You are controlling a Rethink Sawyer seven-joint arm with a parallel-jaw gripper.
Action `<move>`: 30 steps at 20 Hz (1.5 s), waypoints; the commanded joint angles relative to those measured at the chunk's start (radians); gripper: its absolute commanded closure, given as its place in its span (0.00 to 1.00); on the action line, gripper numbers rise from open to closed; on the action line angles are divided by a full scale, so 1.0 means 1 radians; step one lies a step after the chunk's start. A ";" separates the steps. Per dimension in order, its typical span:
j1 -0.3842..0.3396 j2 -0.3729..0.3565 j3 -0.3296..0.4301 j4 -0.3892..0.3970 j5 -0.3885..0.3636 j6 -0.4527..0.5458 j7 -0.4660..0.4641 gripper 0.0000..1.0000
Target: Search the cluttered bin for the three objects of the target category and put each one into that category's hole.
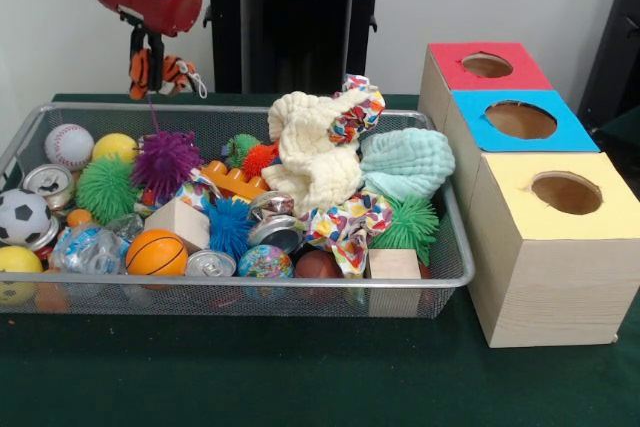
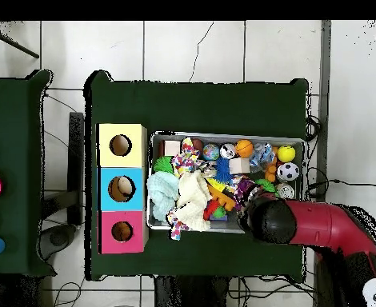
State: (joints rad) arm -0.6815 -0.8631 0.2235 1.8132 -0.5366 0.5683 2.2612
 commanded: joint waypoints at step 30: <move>-0.113 -0.122 0.233 0.132 0.076 0.139 -0.220 1.00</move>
State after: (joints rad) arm -0.7730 -1.0048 0.3739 1.8980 -0.4451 0.6509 2.2612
